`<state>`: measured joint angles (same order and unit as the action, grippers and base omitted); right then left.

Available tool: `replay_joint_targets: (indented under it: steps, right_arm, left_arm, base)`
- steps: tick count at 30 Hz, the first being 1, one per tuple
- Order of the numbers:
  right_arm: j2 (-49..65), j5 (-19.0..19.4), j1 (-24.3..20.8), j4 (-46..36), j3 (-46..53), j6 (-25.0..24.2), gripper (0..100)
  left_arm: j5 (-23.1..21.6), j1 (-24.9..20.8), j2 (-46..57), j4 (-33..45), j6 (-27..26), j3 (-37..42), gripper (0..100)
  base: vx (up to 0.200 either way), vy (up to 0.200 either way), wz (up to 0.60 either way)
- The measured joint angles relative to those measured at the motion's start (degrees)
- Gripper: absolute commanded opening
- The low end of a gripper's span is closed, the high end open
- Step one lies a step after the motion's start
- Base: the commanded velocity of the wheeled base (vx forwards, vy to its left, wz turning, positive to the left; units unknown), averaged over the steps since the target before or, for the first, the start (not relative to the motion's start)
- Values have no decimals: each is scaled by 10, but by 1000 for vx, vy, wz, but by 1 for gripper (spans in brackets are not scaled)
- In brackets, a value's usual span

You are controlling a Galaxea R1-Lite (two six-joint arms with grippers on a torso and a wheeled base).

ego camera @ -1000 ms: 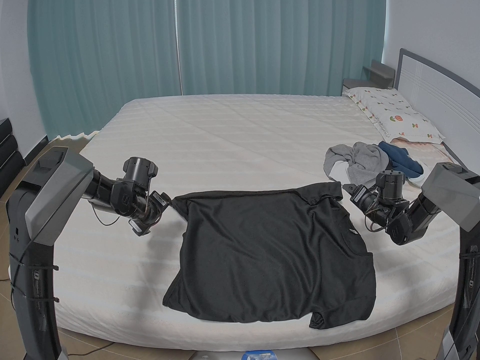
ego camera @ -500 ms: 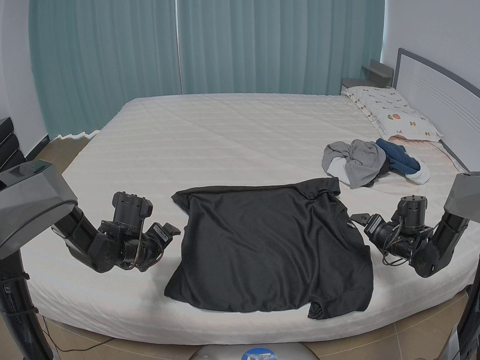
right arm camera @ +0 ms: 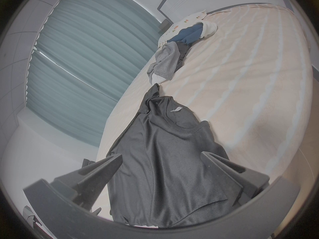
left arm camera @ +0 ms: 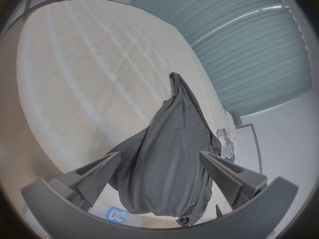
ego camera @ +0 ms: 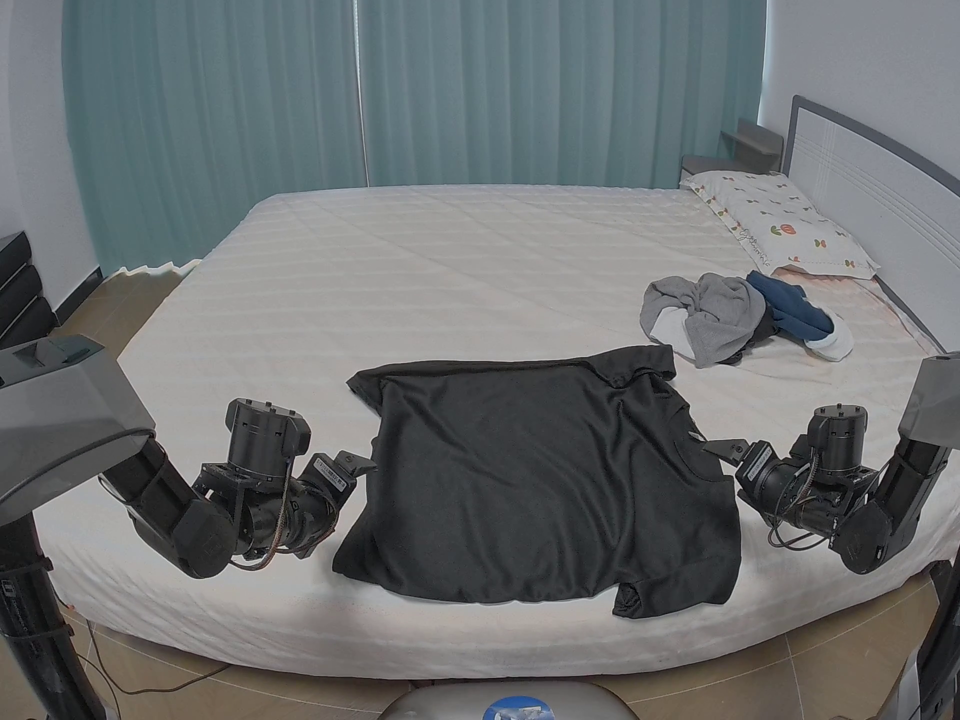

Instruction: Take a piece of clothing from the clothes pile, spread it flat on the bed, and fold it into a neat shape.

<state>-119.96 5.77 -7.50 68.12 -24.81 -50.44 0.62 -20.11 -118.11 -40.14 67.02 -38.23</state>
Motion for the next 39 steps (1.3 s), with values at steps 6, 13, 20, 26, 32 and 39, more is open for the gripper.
replay_joint_targets:
  steps: [6,13,20,26,32,39]
  right_arm:
    - [0,0,-3,0,2,0,100]
    - [0,0,-3,0,7,0,100]
    - [-9,-4,-11,0,10,1,100]
    - [-17,-6,-21,1,14,1,100]
    - [-18,-6,-26,8,21,1,100]
    - [-25,-7,-28,58,37,2,100]
  left_arm:
    - [0,-1,-3,0,0,0,100]
    - [4,-1,-2,0,0,3,100]
    - [19,4,3,0,-9,20,100]
    - [40,24,11,10,-51,27,100]
    - [43,48,12,17,-71,54,100]
    - [44,57,1,-10,-66,100,100]
  base:
    - [0,-200,0]
    - [0,-86,0]
    - [0,0,0]
    - [0,0,0]
    - [0,0,0]
    - [0,0,0]
